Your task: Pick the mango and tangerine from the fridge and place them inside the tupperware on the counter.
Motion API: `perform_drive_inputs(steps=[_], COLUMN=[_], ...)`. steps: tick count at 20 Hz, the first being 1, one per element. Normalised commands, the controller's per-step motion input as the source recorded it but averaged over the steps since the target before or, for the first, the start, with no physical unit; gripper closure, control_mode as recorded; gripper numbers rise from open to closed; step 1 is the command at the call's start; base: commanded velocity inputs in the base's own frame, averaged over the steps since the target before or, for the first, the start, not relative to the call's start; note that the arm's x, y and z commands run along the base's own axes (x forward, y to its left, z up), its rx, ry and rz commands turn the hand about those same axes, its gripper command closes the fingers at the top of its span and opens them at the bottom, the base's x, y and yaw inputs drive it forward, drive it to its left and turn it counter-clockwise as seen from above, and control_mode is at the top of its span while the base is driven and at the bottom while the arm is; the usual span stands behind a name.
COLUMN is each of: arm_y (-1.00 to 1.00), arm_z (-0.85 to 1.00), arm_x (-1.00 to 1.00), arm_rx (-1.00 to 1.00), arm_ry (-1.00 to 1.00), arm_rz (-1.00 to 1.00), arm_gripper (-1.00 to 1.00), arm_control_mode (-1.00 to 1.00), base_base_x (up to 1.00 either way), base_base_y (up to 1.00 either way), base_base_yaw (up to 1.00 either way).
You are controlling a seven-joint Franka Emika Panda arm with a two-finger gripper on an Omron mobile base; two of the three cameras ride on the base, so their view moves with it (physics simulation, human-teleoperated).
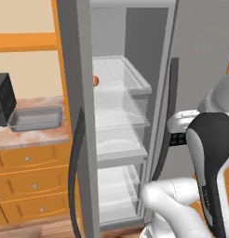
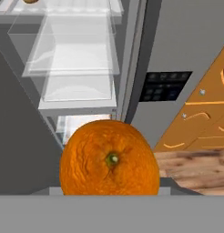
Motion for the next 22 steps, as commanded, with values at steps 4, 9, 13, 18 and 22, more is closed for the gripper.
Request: perform_drive_inputs(steps=[4,9,13,18,22], arm_y=[0.0,0.0,0.0,0.0,0.0], arm_z=[0.0,0.0,0.0,0.0,0.0], arm_x=[0.0,0.0,0.0,0.0,0.0], arm_rx=[0.0,0.0,0.0,0.0,0.0], arm_ry=[0.0,0.0,0.0,0.0,0.0], arm_rz=[0.0,0.0,0.0,0.0,0.0], arm_gripper=[1.0,1.0,1.0,1.0,1.0], arm_control_mode=[1.0,1.0,1.0,1.0,1.0], base_base_x=[-1.0,-1.0,-0.97,-0.58,-0.11], base_base_y=[0.12,0.37,0.71,0.99,1.0], base_base_yaw=[0.0,0.05,0.18,0.18,0.11])
